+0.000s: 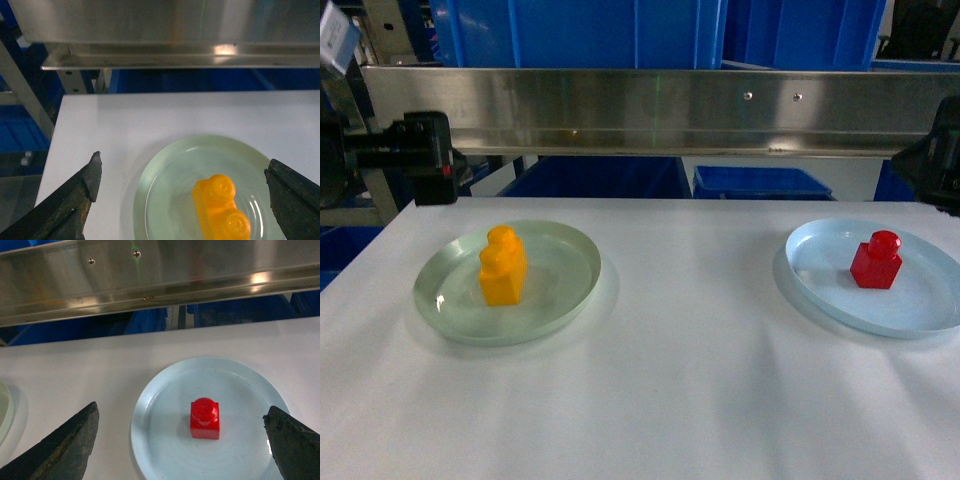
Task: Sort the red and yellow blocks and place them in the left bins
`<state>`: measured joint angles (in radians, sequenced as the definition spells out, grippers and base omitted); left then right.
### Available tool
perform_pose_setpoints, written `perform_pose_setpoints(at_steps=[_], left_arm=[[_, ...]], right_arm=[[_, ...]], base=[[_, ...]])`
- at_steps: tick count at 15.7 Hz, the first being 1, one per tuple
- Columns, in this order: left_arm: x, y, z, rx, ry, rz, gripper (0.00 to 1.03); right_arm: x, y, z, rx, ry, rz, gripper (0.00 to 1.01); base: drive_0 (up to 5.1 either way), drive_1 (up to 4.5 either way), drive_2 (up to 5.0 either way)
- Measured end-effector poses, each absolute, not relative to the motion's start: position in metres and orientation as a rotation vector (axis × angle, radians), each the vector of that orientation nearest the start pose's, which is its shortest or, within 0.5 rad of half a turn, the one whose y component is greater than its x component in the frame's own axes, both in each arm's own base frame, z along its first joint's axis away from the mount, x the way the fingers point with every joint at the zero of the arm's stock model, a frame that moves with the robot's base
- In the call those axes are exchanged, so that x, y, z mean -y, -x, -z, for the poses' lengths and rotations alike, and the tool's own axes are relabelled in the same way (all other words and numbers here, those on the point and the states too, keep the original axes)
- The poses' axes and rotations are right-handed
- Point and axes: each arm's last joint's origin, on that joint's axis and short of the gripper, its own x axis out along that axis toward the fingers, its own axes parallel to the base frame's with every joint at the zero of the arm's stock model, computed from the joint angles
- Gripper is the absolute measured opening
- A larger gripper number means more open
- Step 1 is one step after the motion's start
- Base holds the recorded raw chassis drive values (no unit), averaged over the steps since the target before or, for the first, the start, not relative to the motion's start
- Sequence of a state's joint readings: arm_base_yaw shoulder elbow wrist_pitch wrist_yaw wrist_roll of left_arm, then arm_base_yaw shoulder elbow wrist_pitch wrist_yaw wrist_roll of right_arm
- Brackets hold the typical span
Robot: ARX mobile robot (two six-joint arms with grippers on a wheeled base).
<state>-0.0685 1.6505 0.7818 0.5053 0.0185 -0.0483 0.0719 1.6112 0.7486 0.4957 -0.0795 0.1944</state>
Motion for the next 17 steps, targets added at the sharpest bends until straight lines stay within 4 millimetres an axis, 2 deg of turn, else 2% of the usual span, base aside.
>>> perform_pose_setpoints(at_steps=[1, 4, 6, 9, 14, 17], left_arm=[[0.024, -0.335, -0.189, -0.347, 0.039, 0.078, 0.98], [0.024, -0.335, -0.187, -0.358, 0.039, 0.077, 0.98], [0.024, -0.335, -0.187, -0.358, 0.039, 0.077, 0.98], [0.024, -0.335, -0.187, -0.358, 0.039, 0.077, 0.98], [0.024, -0.335, -0.187, -0.358, 0.039, 0.077, 0.98], [0.024, -0.335, -0.187, -0.358, 0.039, 0.077, 0.98]], right_arm=[[-0.026, -0.324, -0.187, -0.377, -0.193, -0.115, 0.98], [-0.028, -0.325, -0.184, -0.391, -0.181, -0.115, 0.98], [-0.032, -0.345, -0.177, -0.427, -0.162, -0.105, 0.98], [-0.034, -0.379, -0.159, -0.572, -0.189, -0.100, 0.98], [-0.037, -0.405, -0.147, -0.597, -0.185, -0.104, 0.98], [-0.041, -0.415, -0.132, -0.633, -0.150, -0.119, 0.98]], base=[[0.0, 0.00, 0.0], [0.0, 0.00, 0.0], [0.0, 0.00, 0.0], [0.0, 0.00, 0.0], [0.0, 0.00, 0.0], [0.0, 0.00, 0.0]])
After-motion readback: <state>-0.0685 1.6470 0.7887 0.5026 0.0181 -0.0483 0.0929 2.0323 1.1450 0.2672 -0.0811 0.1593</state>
